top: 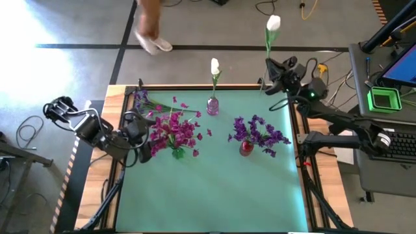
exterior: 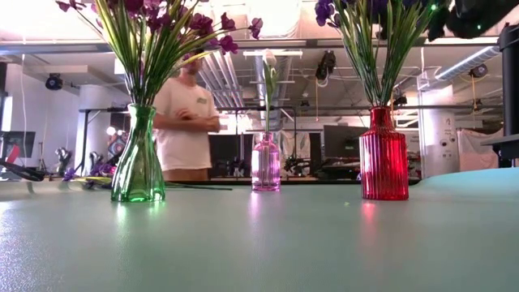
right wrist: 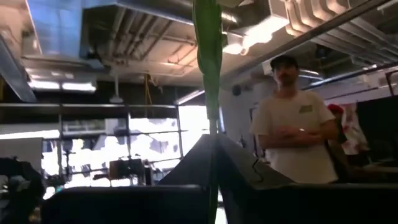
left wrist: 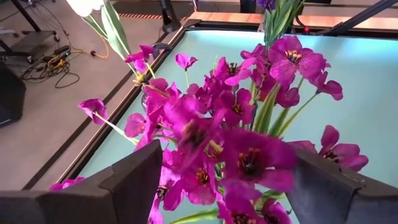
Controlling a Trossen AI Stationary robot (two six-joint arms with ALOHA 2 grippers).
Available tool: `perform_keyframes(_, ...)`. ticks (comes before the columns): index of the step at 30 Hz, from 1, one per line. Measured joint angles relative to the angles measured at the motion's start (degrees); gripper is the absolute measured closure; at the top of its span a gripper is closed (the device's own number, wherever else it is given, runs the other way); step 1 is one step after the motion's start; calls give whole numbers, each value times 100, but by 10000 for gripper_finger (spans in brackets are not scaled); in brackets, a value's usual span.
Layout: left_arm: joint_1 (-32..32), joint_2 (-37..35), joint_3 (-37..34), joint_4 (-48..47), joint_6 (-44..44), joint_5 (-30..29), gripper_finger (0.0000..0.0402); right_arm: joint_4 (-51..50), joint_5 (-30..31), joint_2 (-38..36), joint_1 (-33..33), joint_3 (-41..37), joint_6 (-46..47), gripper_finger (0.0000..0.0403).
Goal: Sort flowers into vase by color
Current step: Put the white tulip into the purple flower vase
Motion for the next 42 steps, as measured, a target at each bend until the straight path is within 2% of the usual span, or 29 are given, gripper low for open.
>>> perform_keyframes(2,0,42,0,41,1,0,111,408,-8,39,3,-255,84,390)
perform_keyframes(9,0,153,0,126,1,0,111,874,2,79,1,-710,194,390)
perform_keyframes(26,0,117,0,146,1,0,111,903,4,76,1,-644,111,390)
perform_keyframes(34,0,167,0,153,1,-2,111,1371,-145,83,58,-668,128,390)
perform_keyframes(42,0,165,0,179,49,-255,111,1556,-144,606,332,-673,209,390)
